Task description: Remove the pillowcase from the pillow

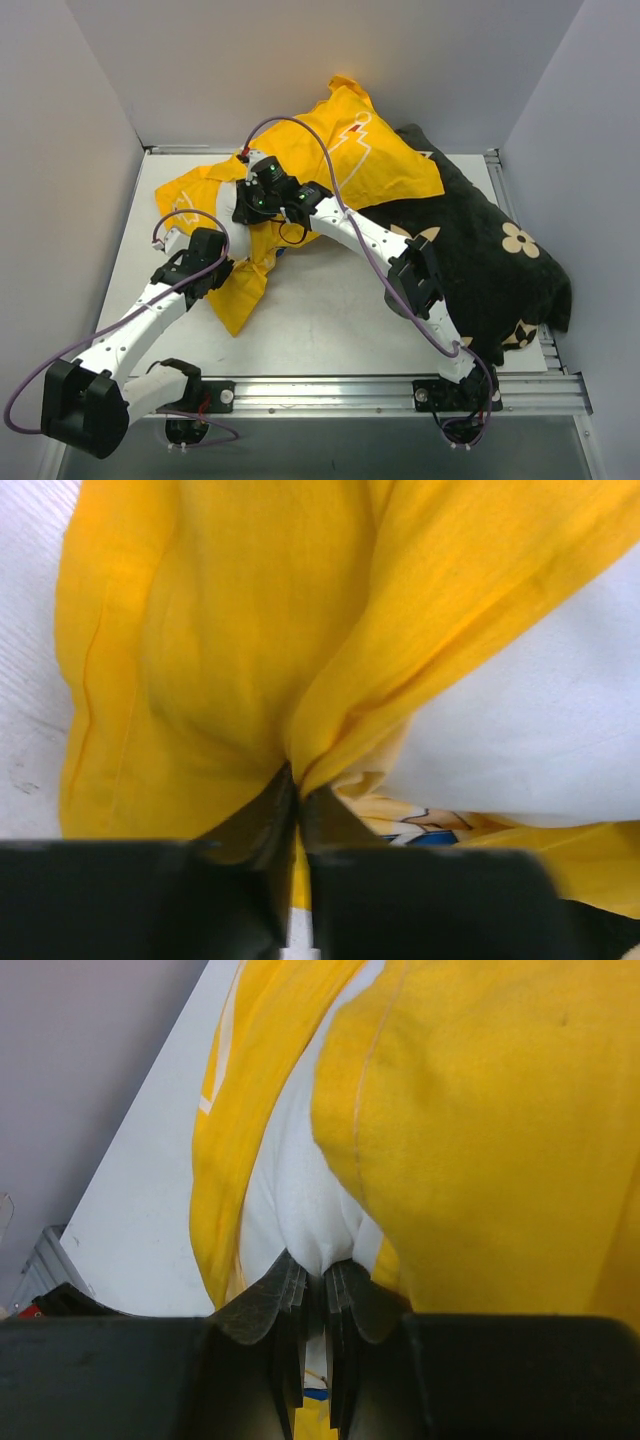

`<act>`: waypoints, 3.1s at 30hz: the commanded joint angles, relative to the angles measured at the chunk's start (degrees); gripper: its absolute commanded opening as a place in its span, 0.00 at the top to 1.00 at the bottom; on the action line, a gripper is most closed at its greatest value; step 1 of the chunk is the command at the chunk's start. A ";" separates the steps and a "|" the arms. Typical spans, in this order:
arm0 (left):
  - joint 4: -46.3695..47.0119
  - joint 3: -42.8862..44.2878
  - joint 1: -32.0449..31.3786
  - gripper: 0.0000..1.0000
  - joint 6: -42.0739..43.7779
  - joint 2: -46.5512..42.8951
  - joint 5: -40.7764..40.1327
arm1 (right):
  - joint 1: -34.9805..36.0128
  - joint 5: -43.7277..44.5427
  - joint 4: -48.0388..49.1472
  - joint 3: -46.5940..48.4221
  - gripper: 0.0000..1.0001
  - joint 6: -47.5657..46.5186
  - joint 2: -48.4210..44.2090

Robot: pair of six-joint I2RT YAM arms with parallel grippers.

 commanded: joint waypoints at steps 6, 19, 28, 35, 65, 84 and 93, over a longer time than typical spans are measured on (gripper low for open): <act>-0.64 -8.24 -0.25 1.00 -0.08 -4.56 1.19 | -2.10 5.60 0.98 2.79 1.00 -1.61 -4.77; -4.77 -17.91 -2.80 1.00 -1.40 -10.27 2.34 | -6.14 12.72 -3.15 12.11 1.00 -3.55 -4.51; -1.00 -16.60 -3.15 1.00 1.85 -6.23 1.98 | -1.42 9.11 -1.84 -1.83 1.00 -9.25 -9.25; 8.04 -22.91 -3.41 1.00 3.52 -12.46 5.06 | 4.48 10.70 -0.34 -9.15 0.61 -14.79 -12.06; 10.96 -23.72 -3.41 1.00 4.58 -20.03 7.08 | 10.21 18.08 -6.83 -9.80 0.12 -14.35 2.16; 5.25 -15.46 -3.41 0.91 8.71 -23.19 10.16 | 1.07 12.81 -17.83 4.55 1.00 -14.09 8.67; -3.97 -14.22 -3.41 1.00 7.22 -23.99 6.74 | -3.33 11.32 -16.69 5.34 1.00 -8.65 6.57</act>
